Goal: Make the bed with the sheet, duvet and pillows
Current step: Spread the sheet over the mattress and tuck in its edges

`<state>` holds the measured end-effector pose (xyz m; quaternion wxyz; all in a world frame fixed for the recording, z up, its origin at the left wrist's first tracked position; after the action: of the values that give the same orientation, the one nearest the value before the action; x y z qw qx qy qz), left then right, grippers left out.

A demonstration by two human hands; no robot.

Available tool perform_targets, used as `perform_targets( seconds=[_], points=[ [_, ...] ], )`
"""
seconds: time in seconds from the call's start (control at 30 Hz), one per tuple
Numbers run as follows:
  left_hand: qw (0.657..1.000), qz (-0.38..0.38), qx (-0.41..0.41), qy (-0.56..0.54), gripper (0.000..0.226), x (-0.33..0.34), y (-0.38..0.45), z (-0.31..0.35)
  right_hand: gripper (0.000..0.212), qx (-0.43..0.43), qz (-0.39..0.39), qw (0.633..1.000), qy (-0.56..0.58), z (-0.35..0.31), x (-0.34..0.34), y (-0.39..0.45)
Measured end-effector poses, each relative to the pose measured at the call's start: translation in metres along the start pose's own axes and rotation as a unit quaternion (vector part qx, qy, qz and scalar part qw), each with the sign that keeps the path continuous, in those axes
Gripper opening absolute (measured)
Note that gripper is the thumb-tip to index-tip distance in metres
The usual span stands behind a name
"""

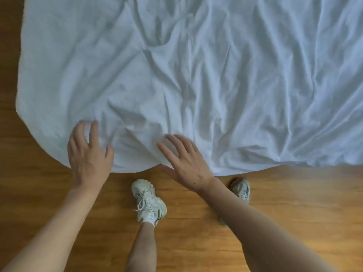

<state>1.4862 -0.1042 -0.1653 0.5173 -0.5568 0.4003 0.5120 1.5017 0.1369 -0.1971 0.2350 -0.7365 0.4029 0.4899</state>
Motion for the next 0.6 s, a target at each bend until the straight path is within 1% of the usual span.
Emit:
perform_targets(
  seconds=[0.1,0.17,0.23,0.27,0.37,0.43,0.47,0.5,0.57,0.6],
  points=[
    [0.999,-0.046,0.013,0.019,0.084,0.002,0.026,-0.056,0.074,0.023,0.007,0.999,-0.034,-0.029,0.021,0.056],
    [0.997,-0.065,0.034,0.034,0.095,0.007,0.048,-0.083,0.084,0.068,-0.020,0.995,-0.065,-0.033,0.034,0.092],
    [0.995,-0.068,0.051,0.044,0.096,0.014,0.070,-0.098,0.089,0.129,-0.038,0.987,-0.094,-0.027,0.046,0.119],
    [0.994,-0.059,0.069,0.054,0.088,0.018,0.078,-0.103,0.085,0.148,-0.039,0.983,-0.100,-0.024,0.049,0.129],
    [0.986,-0.001,0.130,0.103,0.040,0.025,0.097,-0.103,0.056,0.155,-0.018,0.981,-0.112,-0.018,0.054,0.150],
    [0.975,0.025,0.183,0.127,0.017,0.025,0.108,-0.100,0.050,0.153,-0.024,0.984,-0.092,-0.018,0.051,0.160],
    [0.968,0.040,0.213,0.125,0.013,0.025,0.114,-0.099,0.048,0.157,-0.038,0.984,-0.073,-0.019,0.049,0.163],
    [0.963,0.051,0.240,0.112,0.015,0.022,0.118,-0.100,0.047,0.166,-0.059,0.983,-0.057,-0.020,0.046,0.165],
    [0.954,0.067,0.286,0.054,0.023,0.016,0.123,-0.106,0.042,0.193,-0.085,0.976,-0.046,-0.022,0.039,0.166],
    [0.950,0.068,0.303,0.026,0.027,0.010,0.121,-0.111,0.040,0.200,-0.082,0.976,-0.034,-0.026,0.036,0.165]
  ],
)
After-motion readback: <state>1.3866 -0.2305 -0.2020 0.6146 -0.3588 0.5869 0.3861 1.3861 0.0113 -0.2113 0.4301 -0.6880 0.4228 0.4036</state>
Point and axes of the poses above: each hand's wrist, its own y-axis towards the middle knuckle, its own x-axis out of the palm, z = x × y, the point moved 2 cm from there along y, towards the middle knuckle, and after that the axes turned 6 degrees about -z, right-handed, at the moved point
